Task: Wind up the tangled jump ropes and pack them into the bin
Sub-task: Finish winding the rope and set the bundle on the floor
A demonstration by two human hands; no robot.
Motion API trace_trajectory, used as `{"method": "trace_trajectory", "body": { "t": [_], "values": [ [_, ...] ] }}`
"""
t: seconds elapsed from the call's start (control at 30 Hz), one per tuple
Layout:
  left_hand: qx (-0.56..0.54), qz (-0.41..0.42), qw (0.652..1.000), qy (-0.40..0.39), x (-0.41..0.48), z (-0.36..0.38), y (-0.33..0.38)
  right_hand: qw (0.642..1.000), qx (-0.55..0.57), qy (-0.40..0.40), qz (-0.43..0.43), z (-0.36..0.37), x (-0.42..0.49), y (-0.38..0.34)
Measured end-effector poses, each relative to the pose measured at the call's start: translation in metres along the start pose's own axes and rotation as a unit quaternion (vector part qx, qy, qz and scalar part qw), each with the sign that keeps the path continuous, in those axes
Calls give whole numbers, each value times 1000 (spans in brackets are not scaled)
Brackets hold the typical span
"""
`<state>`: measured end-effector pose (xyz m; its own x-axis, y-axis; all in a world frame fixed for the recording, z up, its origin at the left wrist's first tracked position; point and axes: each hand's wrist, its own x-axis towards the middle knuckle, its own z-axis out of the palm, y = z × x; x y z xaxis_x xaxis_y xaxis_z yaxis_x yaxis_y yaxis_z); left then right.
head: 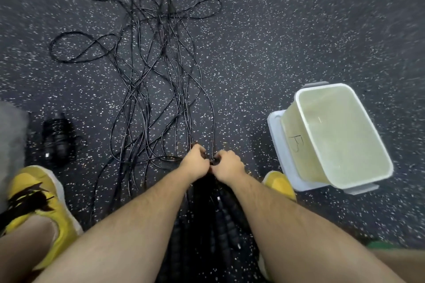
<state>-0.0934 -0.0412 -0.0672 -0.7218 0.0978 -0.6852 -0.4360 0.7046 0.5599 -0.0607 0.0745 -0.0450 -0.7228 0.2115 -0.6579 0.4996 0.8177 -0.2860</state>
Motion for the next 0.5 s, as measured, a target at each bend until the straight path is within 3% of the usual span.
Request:
{"method": "trace_trajectory", "body": {
  "t": [0.2,0.33,0.5],
  "values": [
    [-153,26,988,11,-4,7,6,996,62,55,-32,-3,6,5],
    [-193,20,981,25,-12,4,18,988,108,106,-33,-19,-3,8],
    [-198,40,979,-12,-31,-6,50,979,125,155,-53,-46,-28,0]
  ]
}}
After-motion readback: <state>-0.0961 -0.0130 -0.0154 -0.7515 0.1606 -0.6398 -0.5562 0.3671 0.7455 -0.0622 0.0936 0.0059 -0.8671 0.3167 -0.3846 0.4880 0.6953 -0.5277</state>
